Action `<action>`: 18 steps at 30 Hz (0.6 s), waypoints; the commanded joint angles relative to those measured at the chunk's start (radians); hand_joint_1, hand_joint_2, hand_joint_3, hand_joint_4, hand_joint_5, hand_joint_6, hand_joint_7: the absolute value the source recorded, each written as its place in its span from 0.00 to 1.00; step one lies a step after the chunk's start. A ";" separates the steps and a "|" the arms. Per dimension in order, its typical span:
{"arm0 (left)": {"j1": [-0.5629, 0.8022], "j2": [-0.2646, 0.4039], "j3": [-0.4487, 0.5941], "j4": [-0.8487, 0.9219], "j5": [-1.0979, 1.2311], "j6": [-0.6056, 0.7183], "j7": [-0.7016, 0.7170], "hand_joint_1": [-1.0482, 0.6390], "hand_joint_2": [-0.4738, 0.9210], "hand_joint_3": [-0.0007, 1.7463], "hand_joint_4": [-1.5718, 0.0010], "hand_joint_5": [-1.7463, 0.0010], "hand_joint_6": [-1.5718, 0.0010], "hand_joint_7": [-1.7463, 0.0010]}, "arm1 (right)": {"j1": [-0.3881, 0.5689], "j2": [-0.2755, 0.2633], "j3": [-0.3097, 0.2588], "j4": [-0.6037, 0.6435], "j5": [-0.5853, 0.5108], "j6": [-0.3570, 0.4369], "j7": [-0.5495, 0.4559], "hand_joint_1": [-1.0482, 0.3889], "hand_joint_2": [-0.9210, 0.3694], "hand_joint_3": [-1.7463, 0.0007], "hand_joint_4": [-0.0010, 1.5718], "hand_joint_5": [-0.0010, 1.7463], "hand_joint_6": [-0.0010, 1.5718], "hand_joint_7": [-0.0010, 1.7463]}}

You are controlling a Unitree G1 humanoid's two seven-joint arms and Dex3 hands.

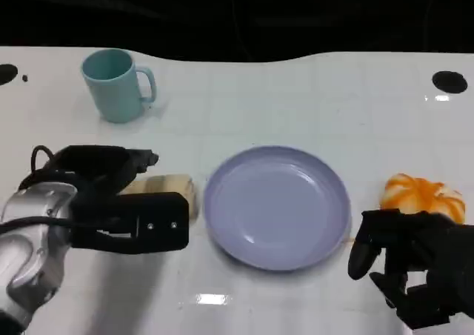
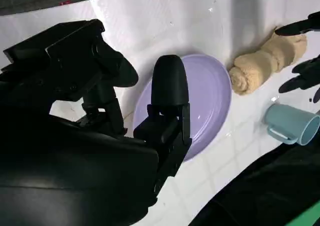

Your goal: Grasp the towel on the left side of the plate with the left hand and place it into the plate.

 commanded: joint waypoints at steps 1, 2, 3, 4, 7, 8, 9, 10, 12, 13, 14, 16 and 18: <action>-0.070 -0.029 -0.037 0.168 0.021 -0.054 0.026 0.32 0.95 0.00 0.74 0.92 0.76 0.99 | 0.001 -0.008 -0.003 -0.021 -0.008 0.010 -0.003 0.73 0.29 0.37 0.45 1.00 0.45 0.82; -0.086 -0.040 -0.046 0.215 0.024 -0.072 0.037 0.32 0.95 0.00 0.73 0.93 0.75 0.99 | 0.003 -0.009 -0.005 -0.024 -0.008 0.012 -0.002 0.73 0.29 0.37 0.45 1.00 0.45 0.82; -0.098 -0.050 -0.052 0.253 0.025 -0.087 0.046 0.32 0.96 0.00 0.72 0.93 0.75 0.99 | 0.005 -0.009 -0.006 -0.026 -0.007 0.012 -0.001 0.73 0.29 0.37 0.46 1.00 0.45 0.82; -0.108 -0.056 -0.055 0.280 0.026 -0.099 0.053 0.32 0.96 0.01 0.71 0.94 0.74 0.99 | 0.006 -0.009 -0.008 -0.027 -0.007 0.012 0.000 0.74 0.29 0.37 0.46 1.00 0.45 0.82; -0.148 -0.093 -0.078 0.421 0.034 -0.138 0.107 0.33 0.98 0.01 0.61 0.91 0.68 0.97 | 0.009 -0.007 -0.011 -0.031 -0.002 0.020 0.002 0.74 0.29 0.37 0.46 1.00 0.45 0.82; -0.161 -0.106 -0.082 0.473 0.034 -0.150 0.131 0.33 0.99 0.01 0.59 0.90 0.67 0.97 | 0.010 -0.008 -0.010 -0.034 -0.004 0.024 0.002 0.74 0.29 0.37 0.45 1.00 0.45 0.82; -0.170 -0.116 -0.084 0.514 0.033 -0.161 0.153 0.35 0.99 0.01 0.55 0.89 0.61 0.96 | 0.010 -0.009 -0.009 -0.038 -0.007 0.029 0.002 0.74 0.29 0.37 0.45 1.00 0.45 0.82; -0.179 -0.126 -0.087 0.554 0.034 -0.170 0.175 0.36 1.00 0.01 0.50 0.88 0.54 0.95 | 0.010 -0.010 -0.008 -0.040 -0.008 0.032 0.001 0.73 0.29 0.37 0.45 1.00 0.45 0.82; -0.193 -0.138 -0.090 0.609 0.033 -0.189 0.207 0.39 1.00 0.03 0.46 0.86 0.46 0.93 | 0.011 -0.010 -0.010 -0.044 -0.007 0.035 0.002 0.74 0.28 0.38 0.45 1.00 0.45 0.82; -0.199 -0.140 -0.093 0.625 0.034 -0.198 0.217 0.40 1.00 0.04 0.45 0.85 0.43 0.93 | 0.012 -0.009 -0.012 -0.041 -0.004 0.031 0.003 0.74 0.28 0.38 0.45 1.00 0.45 0.82; -0.201 -0.140 -0.090 0.634 0.029 -0.210 0.231 0.40 1.00 0.06 0.45 0.85 0.41 0.92 | 0.012 -0.006 -0.015 -0.040 0.000 0.029 0.002 0.74 0.28 0.38 0.45 1.00 0.45 0.83; -0.196 -0.138 -0.077 0.639 0.015 -0.241 0.267 0.44 1.00 0.10 0.42 0.67 0.34 0.90 | 0.012 -0.003 -0.018 -0.039 0.006 0.031 0.003 0.74 0.28 0.38 0.45 1.00 0.45 0.83; -0.179 -0.135 -0.050 0.640 -0.011 -0.292 0.346 0.47 1.00 0.09 0.46 0.35 0.29 0.85 | 0.014 -0.006 -0.019 -0.034 0.006 0.018 0.003 0.74 0.28 0.37 0.45 1.00 0.45 0.83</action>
